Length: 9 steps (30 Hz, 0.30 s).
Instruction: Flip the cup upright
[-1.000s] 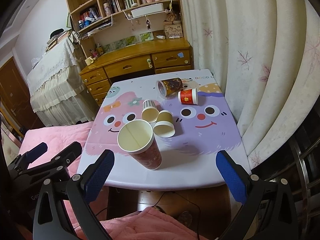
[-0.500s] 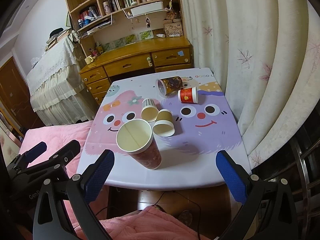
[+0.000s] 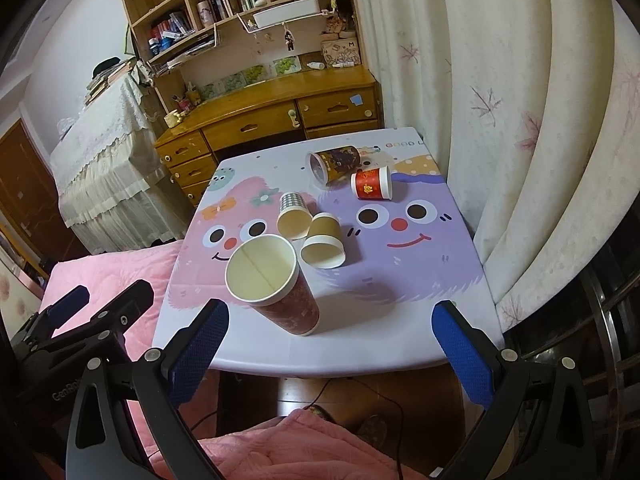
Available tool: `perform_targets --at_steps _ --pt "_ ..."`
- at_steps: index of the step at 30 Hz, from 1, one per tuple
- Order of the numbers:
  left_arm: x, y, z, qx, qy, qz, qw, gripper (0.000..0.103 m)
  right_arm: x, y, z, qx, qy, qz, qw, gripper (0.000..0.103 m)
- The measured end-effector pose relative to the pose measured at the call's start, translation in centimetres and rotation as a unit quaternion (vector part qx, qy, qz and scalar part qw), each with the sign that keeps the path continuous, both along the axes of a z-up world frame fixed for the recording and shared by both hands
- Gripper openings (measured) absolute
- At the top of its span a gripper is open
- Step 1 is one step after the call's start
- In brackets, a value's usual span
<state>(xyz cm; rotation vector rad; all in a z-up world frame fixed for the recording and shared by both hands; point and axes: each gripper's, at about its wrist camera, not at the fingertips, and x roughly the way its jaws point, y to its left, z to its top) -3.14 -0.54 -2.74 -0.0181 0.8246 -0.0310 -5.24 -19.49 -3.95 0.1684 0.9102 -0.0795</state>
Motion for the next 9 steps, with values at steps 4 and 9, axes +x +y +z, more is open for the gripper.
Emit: perform_targets --at_steps 4,9 --pt "0.08 0.04 0.05 0.001 0.000 -0.001 1.0000 0.102 -0.12 -0.11 -0.16 0.003 0.002 -0.001 1.000 0.102" --pt "0.15 0.13 0.00 0.002 0.000 0.000 1.0000 0.102 -0.11 -0.05 -0.41 0.004 0.004 0.002 1.000 0.103"
